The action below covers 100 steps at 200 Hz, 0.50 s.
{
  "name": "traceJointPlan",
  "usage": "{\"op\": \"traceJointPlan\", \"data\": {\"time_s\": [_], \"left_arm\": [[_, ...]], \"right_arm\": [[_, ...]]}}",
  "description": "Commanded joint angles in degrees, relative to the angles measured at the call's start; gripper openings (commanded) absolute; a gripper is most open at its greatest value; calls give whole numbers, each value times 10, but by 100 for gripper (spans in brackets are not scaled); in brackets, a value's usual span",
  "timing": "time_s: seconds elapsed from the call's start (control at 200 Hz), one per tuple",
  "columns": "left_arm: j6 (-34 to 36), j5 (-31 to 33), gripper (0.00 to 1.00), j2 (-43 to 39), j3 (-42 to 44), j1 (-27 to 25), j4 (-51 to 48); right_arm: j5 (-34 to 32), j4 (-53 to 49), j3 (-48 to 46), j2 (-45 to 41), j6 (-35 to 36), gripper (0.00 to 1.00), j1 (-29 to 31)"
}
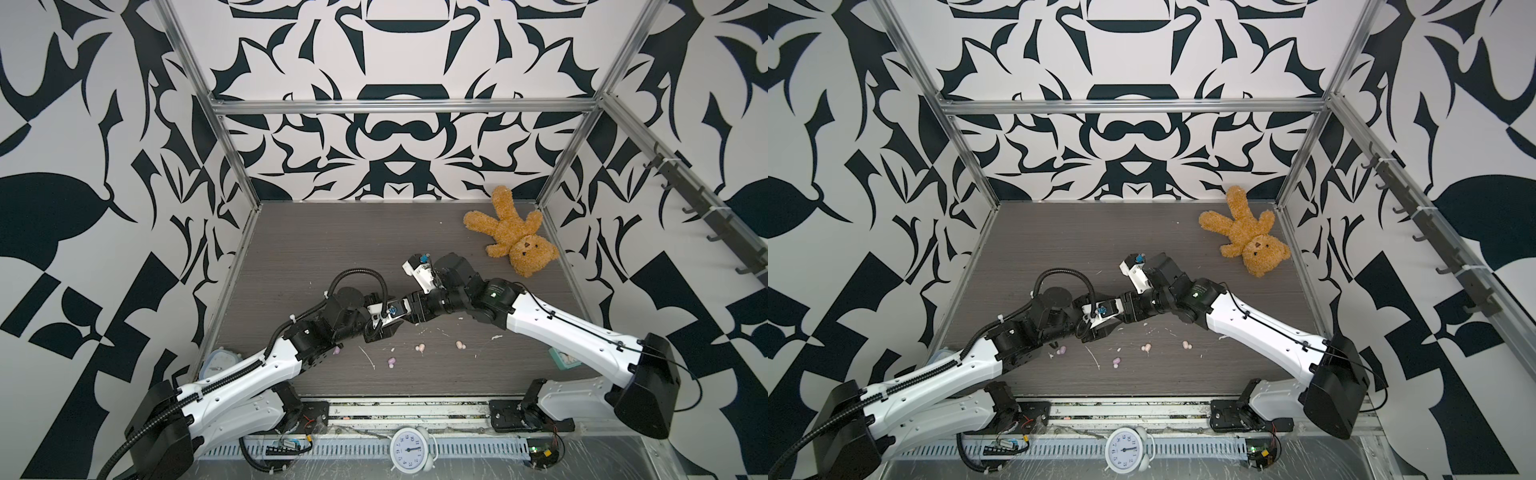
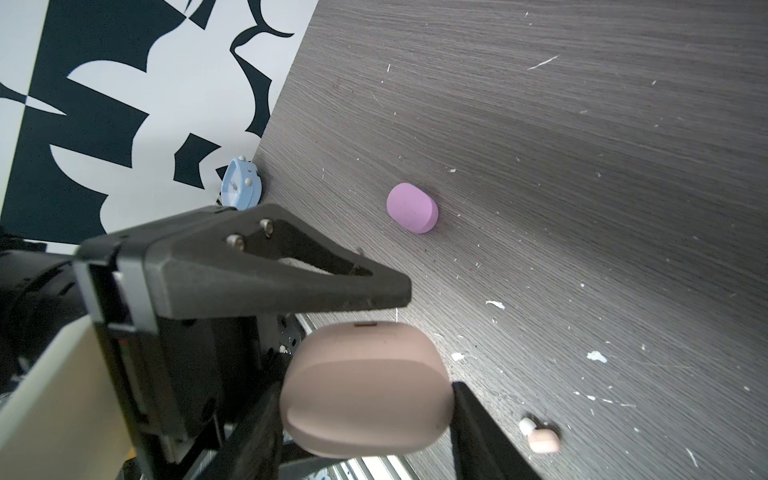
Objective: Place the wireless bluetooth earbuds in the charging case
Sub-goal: 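Close the left gripper on the case lid held by the right gripper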
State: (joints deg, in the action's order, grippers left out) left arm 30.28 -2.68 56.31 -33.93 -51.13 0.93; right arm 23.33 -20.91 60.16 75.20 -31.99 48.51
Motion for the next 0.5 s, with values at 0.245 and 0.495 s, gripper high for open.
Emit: {"op": "traceJointPlan", "data": {"time_s": [0.245,0.495], "left_arm": [[22,23,56,-10,17,-5,17],[14,27,57,-12,16,-5,33]], "right_arm": [[10,33,-6,-19,-10,0,3],[15,50,-15,-19,-18,0,4]]}}
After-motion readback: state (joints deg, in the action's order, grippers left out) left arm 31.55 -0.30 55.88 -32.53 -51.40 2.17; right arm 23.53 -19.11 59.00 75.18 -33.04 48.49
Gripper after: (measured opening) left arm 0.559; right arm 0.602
